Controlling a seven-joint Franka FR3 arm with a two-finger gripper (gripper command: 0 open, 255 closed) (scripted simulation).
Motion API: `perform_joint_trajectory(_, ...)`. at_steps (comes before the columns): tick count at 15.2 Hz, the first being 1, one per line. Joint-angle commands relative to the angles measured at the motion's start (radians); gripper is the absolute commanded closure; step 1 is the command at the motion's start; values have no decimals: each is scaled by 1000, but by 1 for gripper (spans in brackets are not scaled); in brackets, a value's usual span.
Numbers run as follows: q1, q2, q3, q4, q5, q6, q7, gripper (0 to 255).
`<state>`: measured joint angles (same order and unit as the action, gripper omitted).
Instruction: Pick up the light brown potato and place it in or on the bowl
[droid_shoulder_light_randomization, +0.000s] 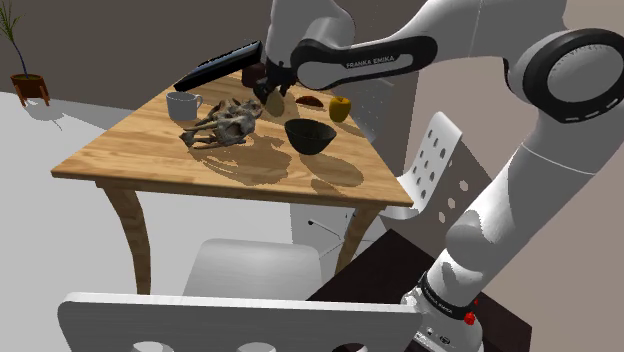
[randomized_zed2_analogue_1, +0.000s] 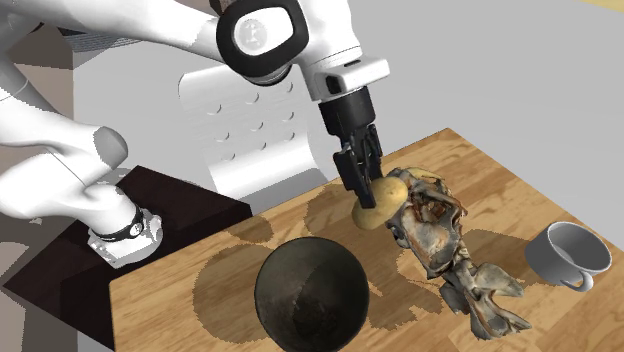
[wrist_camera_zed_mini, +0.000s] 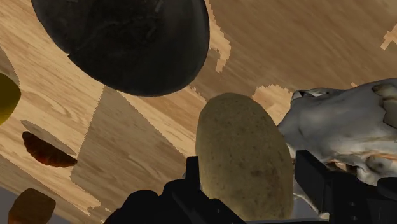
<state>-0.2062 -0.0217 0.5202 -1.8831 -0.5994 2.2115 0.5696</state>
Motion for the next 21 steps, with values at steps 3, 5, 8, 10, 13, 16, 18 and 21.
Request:
perform_joint_trajectory(3,-34,-116,-54,-124,82,74,-96,255)
perform_joint_trajectory(5,-44,-173,-91,-188,121,112,-152,255)
perform_joint_trajectory(8,-52,-250,-154,-275,172,160,-238,255)
perform_joint_trajectory(10,-55,-295,-198,-326,200,187,-295,255)
perform_joint_trajectory(13,-56,-332,-241,-381,217,222,-342,255)
perform_joint_trajectory(16,-63,-324,-235,-412,199,258,-320,255)
perform_joint_trajectory(18,-69,-317,-231,-432,185,283,-303,255)
perform_joint_trajectory(21,-79,-306,-223,-459,163,319,-277,255)
